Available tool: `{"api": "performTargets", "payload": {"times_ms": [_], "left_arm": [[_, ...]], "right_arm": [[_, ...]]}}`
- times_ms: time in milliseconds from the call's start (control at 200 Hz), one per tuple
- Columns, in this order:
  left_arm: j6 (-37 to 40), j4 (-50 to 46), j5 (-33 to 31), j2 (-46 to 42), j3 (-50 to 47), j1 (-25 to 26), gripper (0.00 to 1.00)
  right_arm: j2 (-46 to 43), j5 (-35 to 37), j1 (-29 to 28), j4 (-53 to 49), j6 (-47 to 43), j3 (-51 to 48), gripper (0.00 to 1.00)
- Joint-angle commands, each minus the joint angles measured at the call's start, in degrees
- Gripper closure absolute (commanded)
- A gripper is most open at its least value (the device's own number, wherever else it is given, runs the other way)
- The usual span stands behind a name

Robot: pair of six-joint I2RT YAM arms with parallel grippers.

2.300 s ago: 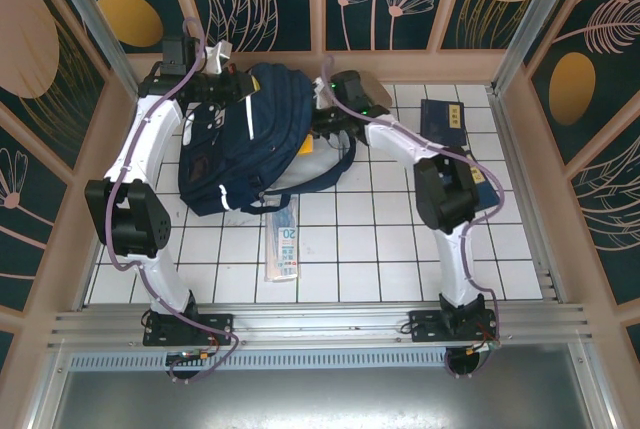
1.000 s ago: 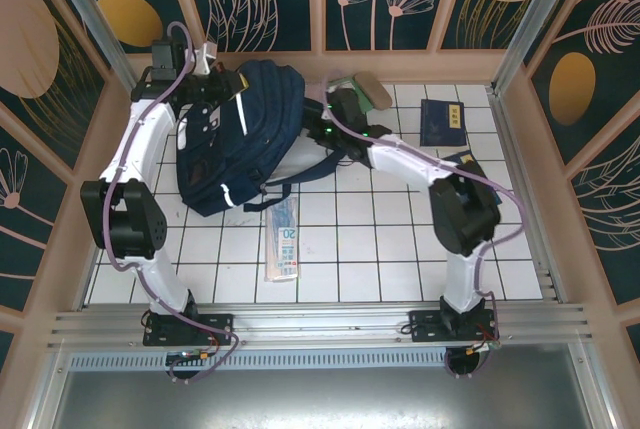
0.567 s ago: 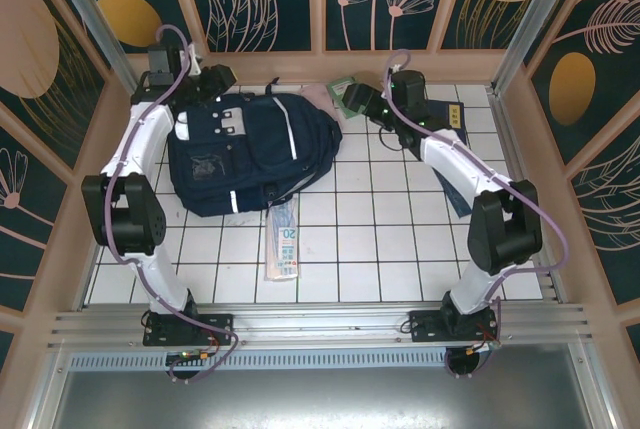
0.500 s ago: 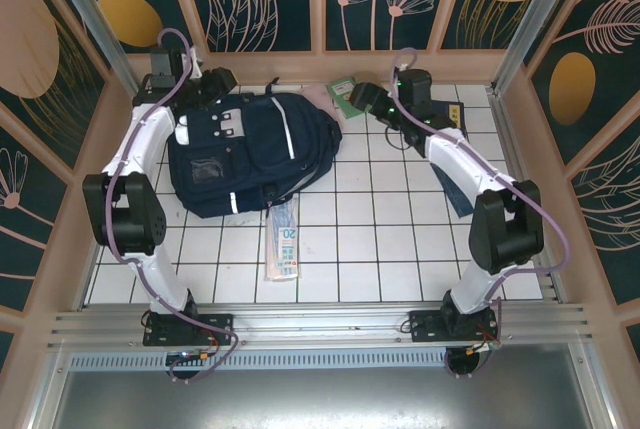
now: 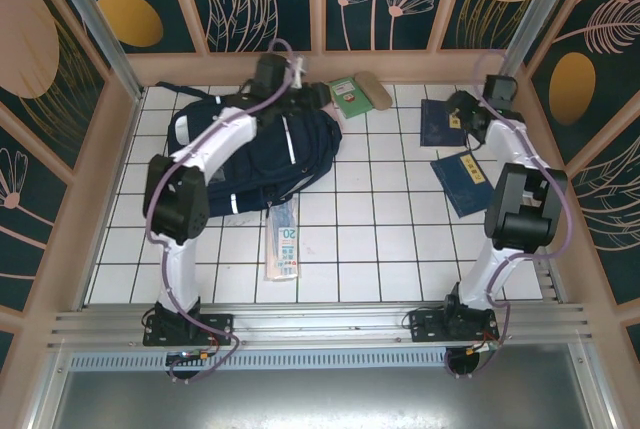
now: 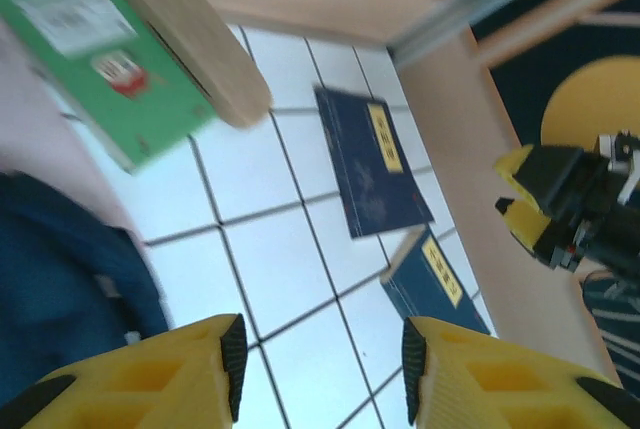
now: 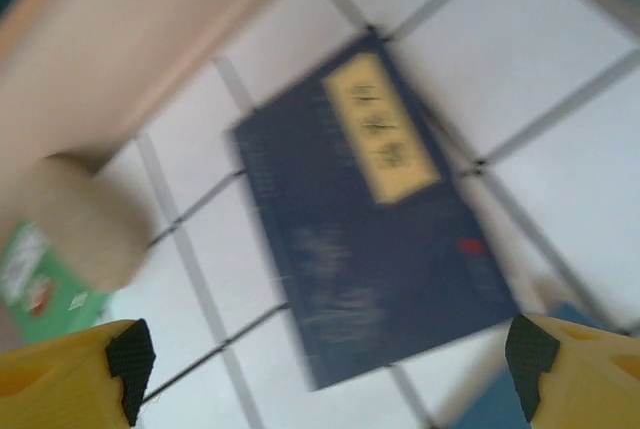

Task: Pack the student bag

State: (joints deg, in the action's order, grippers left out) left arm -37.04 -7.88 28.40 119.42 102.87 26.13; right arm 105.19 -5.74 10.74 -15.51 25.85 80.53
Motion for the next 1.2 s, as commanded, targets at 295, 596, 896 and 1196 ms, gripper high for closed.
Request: {"api": "performTargets", "payload": {"times_ms": [295, 596, 896, 1196], "left_arm": [[-12.25, 15.18, 4.69, 14.07, 3.59, 10.1, 0.53], [-22.82, 19.43, 6.06, 25.24, 12.67, 13.83, 0.53], [-25.41, 17.99, 3.86, 28.53, 15.27, 16.45, 0.52], [-27.25, 16.09, 4.11, 28.9, 12.05, 16.9, 0.52]], "right_arm": [[5.47, -11.78, 10.7, -3.4, -3.24, -5.55, 0.04], [10.26, -17.24, 12.37, -6.11, -7.58, -3.45, 0.04], [11.86, -21.4, 11.36, -7.07, -7.64, -6.72, 0.07], [2.6, -25.79, 6.31, 2.13, 2.44, -20.91, 0.12]]}}
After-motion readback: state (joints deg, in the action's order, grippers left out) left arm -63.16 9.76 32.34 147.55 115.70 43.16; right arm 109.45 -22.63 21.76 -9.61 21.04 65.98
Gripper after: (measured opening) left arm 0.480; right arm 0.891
